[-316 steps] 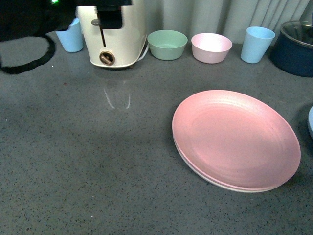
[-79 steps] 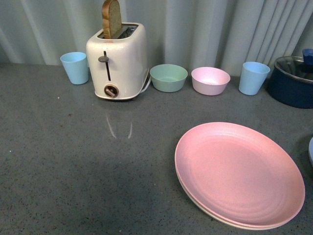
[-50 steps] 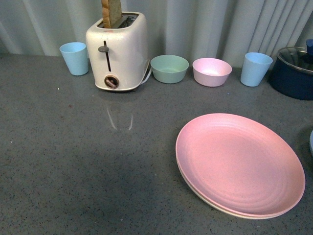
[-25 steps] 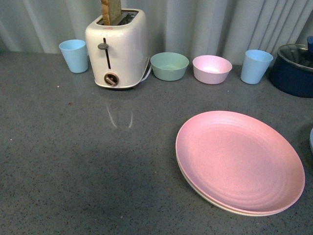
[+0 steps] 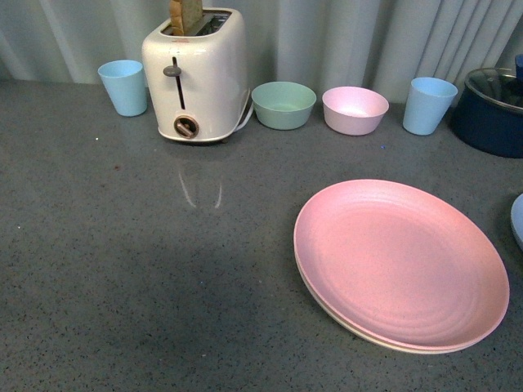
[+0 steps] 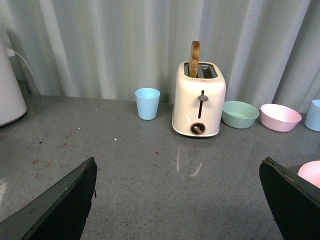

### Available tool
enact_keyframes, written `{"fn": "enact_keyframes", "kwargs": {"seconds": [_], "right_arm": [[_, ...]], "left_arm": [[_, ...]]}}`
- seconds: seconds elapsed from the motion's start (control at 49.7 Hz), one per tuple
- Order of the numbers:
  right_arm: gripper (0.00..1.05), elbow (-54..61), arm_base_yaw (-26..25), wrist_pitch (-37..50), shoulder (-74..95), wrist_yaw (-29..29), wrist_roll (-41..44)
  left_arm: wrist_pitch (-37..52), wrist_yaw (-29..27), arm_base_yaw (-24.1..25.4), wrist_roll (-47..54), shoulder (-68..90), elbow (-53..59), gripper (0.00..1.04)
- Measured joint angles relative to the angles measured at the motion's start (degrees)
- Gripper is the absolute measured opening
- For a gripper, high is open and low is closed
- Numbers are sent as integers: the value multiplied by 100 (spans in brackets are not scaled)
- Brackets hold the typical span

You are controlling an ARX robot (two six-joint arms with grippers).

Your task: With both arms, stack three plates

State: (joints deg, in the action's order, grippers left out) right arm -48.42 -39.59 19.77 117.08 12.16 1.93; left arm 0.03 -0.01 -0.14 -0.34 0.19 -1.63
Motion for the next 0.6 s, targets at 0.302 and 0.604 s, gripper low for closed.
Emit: {"fn": "enact_keyframes", "kwargs": {"seconds": [0.302, 0.604], "right_arm": [[3, 216, -125, 146, -317, 223, 42], [3, 525, -122, 535, -1021, 483, 61]], "left_arm": [[0, 0, 0, 0, 0, 0, 98], [0, 0, 0, 0, 0, 0, 98]]}}
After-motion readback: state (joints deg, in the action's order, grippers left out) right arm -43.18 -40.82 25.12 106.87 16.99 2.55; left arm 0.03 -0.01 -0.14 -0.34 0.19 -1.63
